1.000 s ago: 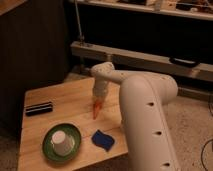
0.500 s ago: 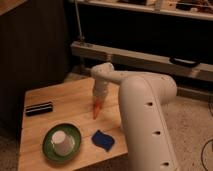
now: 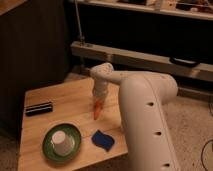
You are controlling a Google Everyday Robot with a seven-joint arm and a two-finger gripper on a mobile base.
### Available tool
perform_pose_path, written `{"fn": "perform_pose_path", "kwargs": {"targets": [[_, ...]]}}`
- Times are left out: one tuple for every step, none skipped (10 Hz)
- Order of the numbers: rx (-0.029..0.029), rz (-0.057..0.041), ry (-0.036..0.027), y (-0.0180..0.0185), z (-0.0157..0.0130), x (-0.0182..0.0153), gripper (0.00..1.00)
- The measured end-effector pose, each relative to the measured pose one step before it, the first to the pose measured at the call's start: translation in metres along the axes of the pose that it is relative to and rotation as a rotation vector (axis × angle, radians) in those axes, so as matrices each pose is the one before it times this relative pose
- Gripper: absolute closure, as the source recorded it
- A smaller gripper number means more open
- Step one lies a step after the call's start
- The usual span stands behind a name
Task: Drag the pepper across the table
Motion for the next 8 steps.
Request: {"fn": "perform_pose_path", "kwargs": {"targets": [[-0.0009,-0.00202,-0.00138,-0.00023,0.00049,-0.00258,0.65],[-0.00033,-0.00203,-0.00214,0.00007,0.00071,-0.00322,0.65],[-0.00063,-0.0016,-0.00287,0.0002,0.00049,-0.00298,0.65],[0.00005,-0.00103,-0.00269,0.00017,0.00087,-0.00256,0.65],[0.00262,-0.00108,-0.00117,-0.00023,0.00122,-0.00248,0.65],[0.00035,0.00055,-0.00286,0.00079,0.00098,-0.00228,0.65],[-0.00085,-0.00001,-0.00382,0.0009,0.00097,-0.00302,0.65],[-0.00119,0.00057,-0.00313,0.00177,0.00079,-0.00294,0.65]]}}
